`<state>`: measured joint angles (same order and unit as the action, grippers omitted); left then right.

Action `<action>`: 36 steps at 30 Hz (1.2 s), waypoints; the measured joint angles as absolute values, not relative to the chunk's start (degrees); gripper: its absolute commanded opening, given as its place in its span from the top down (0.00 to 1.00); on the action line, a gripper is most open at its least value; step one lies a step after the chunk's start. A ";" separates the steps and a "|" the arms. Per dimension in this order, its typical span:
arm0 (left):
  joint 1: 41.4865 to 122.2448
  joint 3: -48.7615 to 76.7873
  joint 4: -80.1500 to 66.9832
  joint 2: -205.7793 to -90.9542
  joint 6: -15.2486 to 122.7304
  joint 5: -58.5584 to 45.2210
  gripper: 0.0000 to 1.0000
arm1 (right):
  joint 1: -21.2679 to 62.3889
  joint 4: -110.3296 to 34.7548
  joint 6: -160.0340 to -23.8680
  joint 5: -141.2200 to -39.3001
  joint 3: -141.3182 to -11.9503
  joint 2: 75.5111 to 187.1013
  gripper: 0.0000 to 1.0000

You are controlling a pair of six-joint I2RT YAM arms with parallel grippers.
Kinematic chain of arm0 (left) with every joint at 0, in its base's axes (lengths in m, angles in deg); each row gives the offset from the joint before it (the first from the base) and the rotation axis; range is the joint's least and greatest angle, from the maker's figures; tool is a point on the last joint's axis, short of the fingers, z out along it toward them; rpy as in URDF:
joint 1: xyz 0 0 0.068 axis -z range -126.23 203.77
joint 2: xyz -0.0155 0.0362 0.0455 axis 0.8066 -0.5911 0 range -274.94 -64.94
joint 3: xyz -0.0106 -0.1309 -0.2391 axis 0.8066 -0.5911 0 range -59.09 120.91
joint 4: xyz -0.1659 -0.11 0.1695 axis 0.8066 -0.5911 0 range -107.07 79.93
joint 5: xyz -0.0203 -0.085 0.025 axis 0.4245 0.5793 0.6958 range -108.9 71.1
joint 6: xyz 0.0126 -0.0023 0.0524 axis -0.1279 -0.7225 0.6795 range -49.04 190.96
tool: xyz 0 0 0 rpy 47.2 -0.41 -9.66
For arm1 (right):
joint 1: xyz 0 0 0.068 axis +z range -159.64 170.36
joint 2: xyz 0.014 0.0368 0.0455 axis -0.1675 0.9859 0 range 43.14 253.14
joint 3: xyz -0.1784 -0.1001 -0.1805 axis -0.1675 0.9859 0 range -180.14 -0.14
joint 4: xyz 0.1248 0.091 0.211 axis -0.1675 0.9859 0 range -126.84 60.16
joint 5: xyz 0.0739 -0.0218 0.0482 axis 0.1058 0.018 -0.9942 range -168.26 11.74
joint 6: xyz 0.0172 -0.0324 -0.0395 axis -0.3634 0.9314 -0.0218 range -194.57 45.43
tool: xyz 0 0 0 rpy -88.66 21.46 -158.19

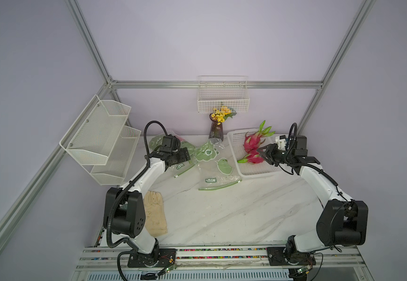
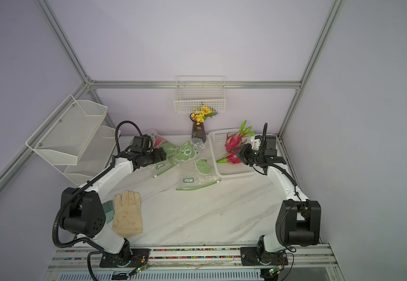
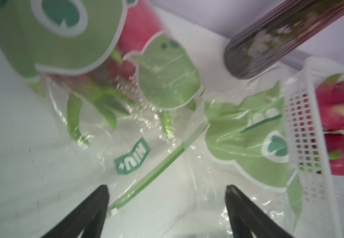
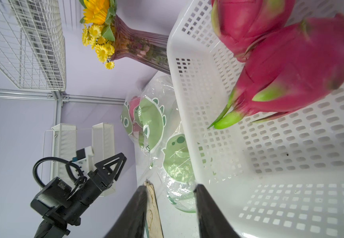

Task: Open the zip-top bag and take out the dragon fruit
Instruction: Place the zipper food storage bag at the center of the board.

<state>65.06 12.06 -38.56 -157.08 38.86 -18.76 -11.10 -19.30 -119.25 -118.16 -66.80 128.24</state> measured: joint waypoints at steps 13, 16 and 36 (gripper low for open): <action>57.45 -10.14 -30.40 -147.68 28.35 -14.84 0.17 | 1.80 -21.55 -118.84 -117.81 -66.60 131.98 0.57; 56.18 -12.18 -25.03 -148.57 26.93 -11.02 0.19 | 5.23 -22.92 -118.95 -117.09 -66.60 132.90 0.58; 55.26 -13.90 -0.28 -161.67 18.95 -3.94 0.37 | 25.36 -38.42 -123.41 -106.66 -66.88 148.63 0.62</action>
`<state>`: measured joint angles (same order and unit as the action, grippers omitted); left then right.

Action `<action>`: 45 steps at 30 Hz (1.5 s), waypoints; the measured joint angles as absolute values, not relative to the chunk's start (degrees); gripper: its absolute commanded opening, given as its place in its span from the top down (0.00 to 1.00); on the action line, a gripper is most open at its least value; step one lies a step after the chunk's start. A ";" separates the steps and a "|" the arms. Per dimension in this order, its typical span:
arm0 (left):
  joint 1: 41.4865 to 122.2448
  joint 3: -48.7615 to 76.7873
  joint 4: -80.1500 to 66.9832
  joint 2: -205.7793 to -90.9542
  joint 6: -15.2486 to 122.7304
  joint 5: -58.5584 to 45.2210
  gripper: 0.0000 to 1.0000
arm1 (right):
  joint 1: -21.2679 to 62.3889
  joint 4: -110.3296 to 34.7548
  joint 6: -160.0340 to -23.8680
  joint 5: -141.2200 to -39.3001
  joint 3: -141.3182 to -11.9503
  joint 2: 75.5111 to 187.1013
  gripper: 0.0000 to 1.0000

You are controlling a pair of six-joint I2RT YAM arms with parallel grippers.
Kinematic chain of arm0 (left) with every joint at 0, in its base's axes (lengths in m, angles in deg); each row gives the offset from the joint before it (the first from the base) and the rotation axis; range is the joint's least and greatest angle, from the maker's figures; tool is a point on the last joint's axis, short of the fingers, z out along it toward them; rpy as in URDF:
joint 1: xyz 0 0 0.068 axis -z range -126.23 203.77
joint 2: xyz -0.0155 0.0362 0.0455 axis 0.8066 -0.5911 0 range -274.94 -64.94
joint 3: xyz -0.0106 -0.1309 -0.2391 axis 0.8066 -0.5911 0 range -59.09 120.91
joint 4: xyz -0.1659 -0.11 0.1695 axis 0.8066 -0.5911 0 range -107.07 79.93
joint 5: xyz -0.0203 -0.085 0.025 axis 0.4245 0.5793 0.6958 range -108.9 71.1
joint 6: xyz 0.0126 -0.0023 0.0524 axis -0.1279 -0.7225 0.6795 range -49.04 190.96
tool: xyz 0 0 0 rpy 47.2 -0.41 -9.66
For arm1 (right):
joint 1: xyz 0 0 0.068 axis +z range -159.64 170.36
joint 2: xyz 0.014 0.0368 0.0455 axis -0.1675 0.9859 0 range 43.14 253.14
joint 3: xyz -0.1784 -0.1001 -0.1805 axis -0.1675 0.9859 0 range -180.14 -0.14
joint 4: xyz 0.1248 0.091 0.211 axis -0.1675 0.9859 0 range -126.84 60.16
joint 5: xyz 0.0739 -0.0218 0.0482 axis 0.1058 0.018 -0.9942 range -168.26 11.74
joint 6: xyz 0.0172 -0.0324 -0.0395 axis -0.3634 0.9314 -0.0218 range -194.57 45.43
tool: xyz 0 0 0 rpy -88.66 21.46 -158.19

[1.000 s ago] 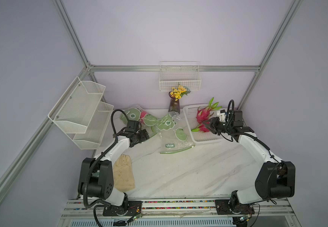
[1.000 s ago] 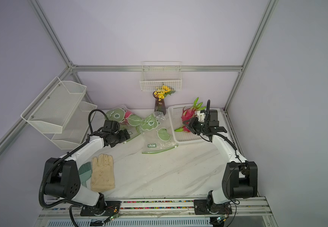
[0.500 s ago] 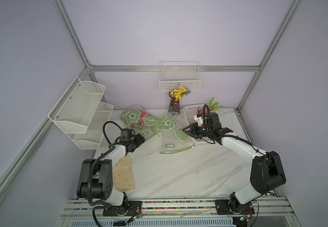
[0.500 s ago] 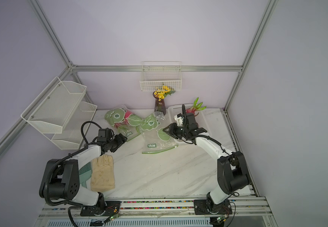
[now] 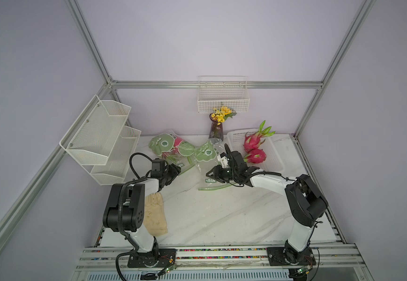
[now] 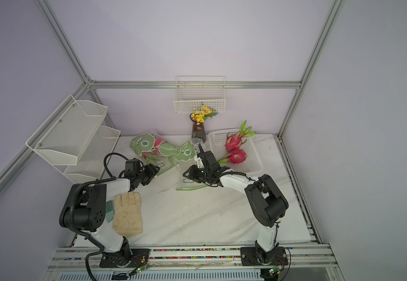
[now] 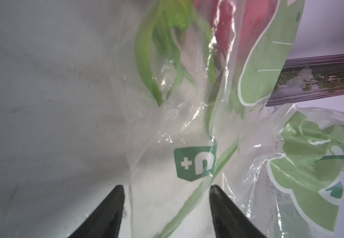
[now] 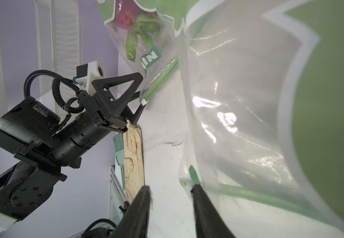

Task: Open the zip-top bag and take out the dragon fruit
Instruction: Place the zipper food storage bag at the center of the board, then pick up the zipper food storage bag at the center of the board.

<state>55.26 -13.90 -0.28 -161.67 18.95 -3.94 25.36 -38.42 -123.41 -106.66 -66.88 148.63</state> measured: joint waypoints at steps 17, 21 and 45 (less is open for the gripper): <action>54.02 -13.97 8.20 -164.00 16.02 -3.87 0.80 | 26.76 -42.77 -124.91 -100.57 -73.22 157.31 0.63; 53.82 -13.97 8.76 -164.00 16.00 -3.87 0.97 | 26.76 -42.57 -124.91 -99.52 -75.76 159.17 0.63; 53.76 4.81 -21.77 -141.95 22.71 -11.02 1.00 | 26.00 -41.55 -123.32 -98.66 -81.29 162.82 0.63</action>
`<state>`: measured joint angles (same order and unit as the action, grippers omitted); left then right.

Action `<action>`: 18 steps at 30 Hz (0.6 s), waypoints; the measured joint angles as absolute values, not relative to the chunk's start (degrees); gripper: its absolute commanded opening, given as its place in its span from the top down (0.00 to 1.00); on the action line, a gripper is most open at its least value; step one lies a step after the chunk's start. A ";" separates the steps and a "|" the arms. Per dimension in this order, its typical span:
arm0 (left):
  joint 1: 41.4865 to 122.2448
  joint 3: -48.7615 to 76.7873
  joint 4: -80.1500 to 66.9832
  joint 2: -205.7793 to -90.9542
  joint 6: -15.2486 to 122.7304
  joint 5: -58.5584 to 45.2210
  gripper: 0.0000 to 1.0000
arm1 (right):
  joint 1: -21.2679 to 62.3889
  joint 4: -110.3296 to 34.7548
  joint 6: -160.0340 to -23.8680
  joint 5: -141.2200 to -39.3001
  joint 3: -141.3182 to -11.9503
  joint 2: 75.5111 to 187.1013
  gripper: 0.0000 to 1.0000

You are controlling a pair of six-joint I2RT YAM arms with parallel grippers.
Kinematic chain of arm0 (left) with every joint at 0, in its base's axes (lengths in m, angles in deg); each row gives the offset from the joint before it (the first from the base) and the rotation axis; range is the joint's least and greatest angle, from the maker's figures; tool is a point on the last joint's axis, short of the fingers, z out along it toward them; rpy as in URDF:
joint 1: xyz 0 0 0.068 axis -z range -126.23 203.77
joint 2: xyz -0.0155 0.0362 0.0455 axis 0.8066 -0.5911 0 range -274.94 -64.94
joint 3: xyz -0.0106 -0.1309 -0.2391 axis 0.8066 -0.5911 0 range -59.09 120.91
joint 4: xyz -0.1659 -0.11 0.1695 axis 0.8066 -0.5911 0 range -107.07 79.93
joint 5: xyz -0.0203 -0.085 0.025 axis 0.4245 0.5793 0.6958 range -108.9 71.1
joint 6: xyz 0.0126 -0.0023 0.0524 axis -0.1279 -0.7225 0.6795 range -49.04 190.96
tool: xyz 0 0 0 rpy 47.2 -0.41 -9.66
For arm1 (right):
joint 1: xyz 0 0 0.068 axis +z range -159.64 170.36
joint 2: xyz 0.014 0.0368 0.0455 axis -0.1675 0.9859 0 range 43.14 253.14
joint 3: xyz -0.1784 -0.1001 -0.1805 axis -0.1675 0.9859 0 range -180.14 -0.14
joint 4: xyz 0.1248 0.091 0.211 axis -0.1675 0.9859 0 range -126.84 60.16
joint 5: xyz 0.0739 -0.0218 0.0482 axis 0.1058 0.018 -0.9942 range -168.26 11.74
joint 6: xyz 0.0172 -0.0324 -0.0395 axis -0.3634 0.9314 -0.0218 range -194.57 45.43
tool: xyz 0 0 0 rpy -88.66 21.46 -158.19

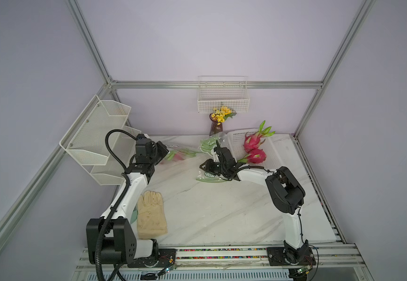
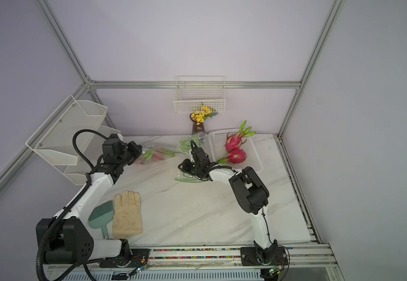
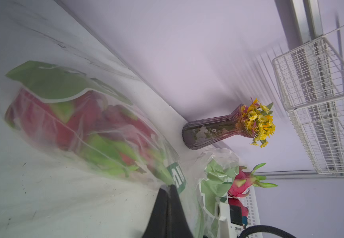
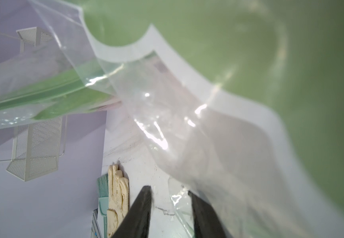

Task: Open the zip-top bag and take out the dragon fruit
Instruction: Pick up the zipper food storage bag at the center of the board.

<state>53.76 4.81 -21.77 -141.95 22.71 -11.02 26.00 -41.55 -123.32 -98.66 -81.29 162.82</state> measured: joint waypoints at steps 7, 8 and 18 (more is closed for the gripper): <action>53.76 11.41 -31.58 -139.07 24.29 -10.95 1.00 | 25.01 -41.37 -123.03 -99.67 -83.89 163.50 0.63; 53.76 12.28 -32.61 -138.72 24.37 -10.84 1.00 | 24.82 -41.35 -122.88 -99.91 -84.28 163.50 0.63; 53.78 16.98 -40.30 -132.49 24.53 -7.65 1.00 | 23.70 -39.56 -119.12 -103.67 -87.15 160.35 0.62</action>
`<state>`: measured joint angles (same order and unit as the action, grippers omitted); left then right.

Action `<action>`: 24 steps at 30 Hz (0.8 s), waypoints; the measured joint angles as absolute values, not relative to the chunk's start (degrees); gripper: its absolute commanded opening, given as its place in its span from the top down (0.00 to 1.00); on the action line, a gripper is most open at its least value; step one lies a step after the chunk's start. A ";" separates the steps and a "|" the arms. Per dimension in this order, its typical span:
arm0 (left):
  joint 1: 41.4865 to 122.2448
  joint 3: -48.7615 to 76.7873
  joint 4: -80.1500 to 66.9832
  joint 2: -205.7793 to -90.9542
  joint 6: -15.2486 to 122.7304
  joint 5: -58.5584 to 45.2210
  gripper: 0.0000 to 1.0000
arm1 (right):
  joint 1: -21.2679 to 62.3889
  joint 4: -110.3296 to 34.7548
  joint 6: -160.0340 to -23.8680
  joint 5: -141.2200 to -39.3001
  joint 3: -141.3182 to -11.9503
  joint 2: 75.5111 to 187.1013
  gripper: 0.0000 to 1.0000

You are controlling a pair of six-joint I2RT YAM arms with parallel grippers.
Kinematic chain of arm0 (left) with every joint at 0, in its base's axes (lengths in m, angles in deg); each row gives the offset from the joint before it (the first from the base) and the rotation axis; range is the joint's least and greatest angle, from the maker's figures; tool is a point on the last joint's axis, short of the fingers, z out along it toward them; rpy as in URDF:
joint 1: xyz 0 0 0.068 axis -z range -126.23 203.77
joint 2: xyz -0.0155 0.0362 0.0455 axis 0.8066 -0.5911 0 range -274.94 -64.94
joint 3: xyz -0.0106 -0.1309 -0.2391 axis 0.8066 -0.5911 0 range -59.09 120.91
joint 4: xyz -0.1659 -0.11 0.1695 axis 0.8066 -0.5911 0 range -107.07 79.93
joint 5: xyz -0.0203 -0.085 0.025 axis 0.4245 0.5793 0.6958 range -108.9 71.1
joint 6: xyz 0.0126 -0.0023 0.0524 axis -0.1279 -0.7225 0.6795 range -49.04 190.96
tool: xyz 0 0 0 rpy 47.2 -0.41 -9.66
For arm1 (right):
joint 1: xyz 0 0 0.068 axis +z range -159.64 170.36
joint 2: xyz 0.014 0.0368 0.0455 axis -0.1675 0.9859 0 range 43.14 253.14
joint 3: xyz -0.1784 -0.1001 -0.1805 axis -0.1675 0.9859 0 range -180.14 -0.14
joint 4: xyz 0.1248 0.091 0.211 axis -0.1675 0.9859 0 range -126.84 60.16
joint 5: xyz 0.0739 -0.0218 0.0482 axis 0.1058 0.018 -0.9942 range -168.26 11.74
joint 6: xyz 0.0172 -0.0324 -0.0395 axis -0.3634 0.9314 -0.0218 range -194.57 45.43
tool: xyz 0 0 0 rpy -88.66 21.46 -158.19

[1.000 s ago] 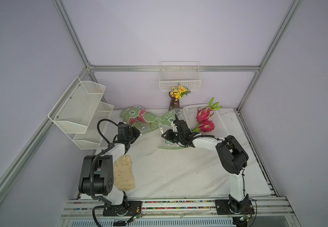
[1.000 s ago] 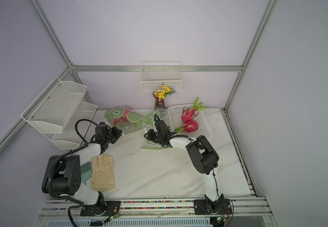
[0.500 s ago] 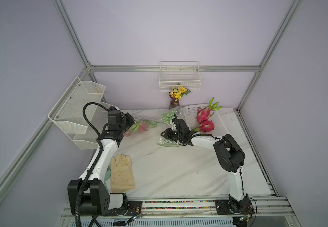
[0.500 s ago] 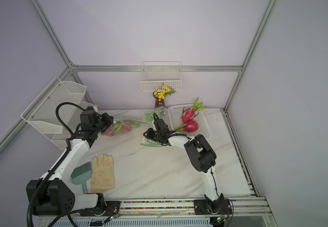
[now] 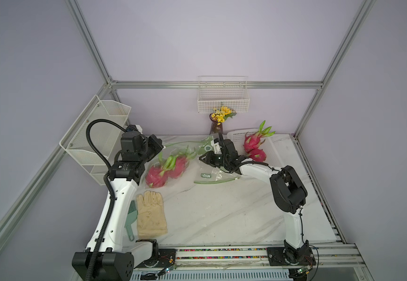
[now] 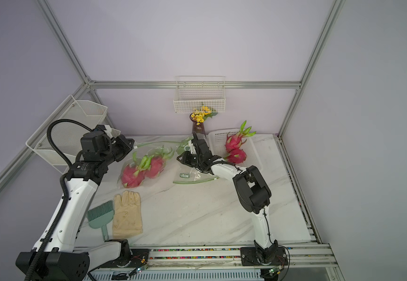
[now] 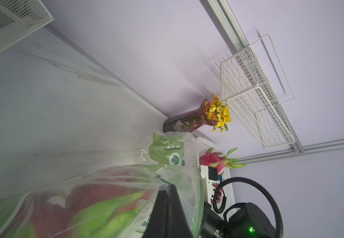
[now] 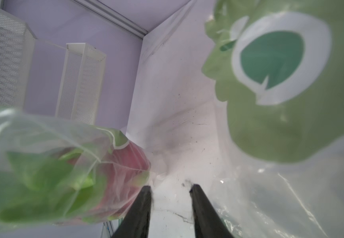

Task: Open the zip-top bag and take out the dragon fruit
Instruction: Pick up the zipper food storage bag at the center of the board.

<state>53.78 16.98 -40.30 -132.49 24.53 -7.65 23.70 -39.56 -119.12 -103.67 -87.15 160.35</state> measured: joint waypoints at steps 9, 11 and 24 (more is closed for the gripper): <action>54.67 16.96 -42.58 -126.19 20.46 -4.00 1.00 | 23.20 -37.20 -107.49 -102.73 -87.06 144.77 0.57; 55.99 16.98 -42.53 -125.23 19.24 -3.41 1.00 | 23.07 -36.56 -103.45 -102.29 -86.69 140.63 0.52; 70.43 21.07 -42.77 -125.10 14.78 -2.30 1.00 | 22.76 -26.42 -81.00 -101.90 -85.88 120.55 0.43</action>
